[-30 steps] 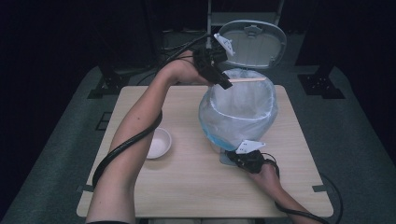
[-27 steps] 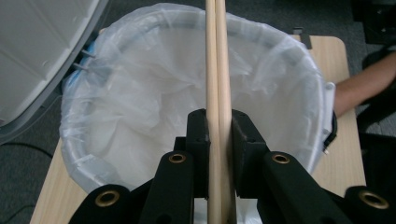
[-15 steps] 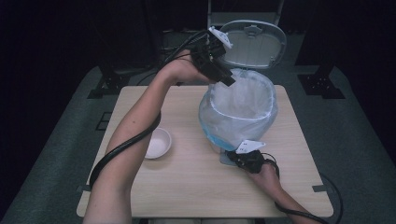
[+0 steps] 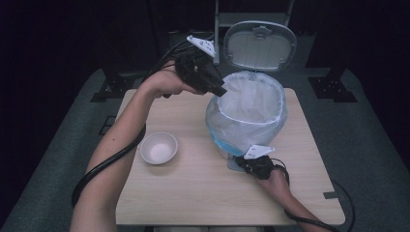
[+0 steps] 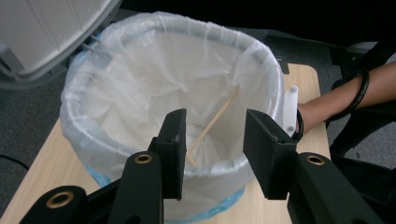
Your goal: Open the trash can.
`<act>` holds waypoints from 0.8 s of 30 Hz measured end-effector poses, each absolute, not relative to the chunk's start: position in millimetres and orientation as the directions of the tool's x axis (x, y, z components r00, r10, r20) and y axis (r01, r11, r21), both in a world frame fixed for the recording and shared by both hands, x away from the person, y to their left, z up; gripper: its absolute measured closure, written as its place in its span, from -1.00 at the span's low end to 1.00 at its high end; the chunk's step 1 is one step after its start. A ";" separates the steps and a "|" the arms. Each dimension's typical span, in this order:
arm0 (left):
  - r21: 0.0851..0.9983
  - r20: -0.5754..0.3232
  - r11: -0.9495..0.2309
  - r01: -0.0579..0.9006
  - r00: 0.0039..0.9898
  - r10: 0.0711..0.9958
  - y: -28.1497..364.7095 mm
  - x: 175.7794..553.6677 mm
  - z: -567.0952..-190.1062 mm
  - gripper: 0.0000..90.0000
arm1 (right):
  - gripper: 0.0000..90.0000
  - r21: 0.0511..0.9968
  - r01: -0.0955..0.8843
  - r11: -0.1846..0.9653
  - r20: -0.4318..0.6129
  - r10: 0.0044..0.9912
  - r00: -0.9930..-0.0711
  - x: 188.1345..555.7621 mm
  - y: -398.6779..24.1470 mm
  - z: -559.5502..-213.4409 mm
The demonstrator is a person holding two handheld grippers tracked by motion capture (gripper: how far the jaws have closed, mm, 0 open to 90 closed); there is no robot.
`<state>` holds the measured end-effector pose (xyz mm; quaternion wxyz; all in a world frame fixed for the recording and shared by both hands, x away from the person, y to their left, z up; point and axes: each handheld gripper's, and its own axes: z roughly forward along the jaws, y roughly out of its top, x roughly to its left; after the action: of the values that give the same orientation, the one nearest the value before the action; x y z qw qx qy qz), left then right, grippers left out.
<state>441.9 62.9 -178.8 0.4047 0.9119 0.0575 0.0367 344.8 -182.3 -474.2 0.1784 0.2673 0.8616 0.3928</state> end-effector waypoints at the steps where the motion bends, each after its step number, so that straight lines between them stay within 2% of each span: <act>1: 0.744 0.020 -0.664 0.076 0.991 0.135 64.7 441.3 -179.7 0.30 | 1.00 0.771 0.320 0.550 -0.099 0.601 -0.793 345.0 -182.3 -474.2; 13: 0.744 0.045 -0.665 0.067 0.988 0.149 94.6 429.8 -186.3 0.16 | 1.00 0.774 0.318 0.547 -0.097 0.599 -0.795 345.0 -182.8 -474.4; 24: 0.746 0.032 -0.657 0.111 0.979 0.202 130.0 423.5 -203.9 0.04 | 1.00 0.771 0.319 0.551 -0.100 0.599 -0.794 345.0 -182.4 -474.1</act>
<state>423.5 130.0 -203.9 0.4053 0.9084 0.0860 0.0562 345.0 -182.4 -474.1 0.1787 0.2664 0.8624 0.3917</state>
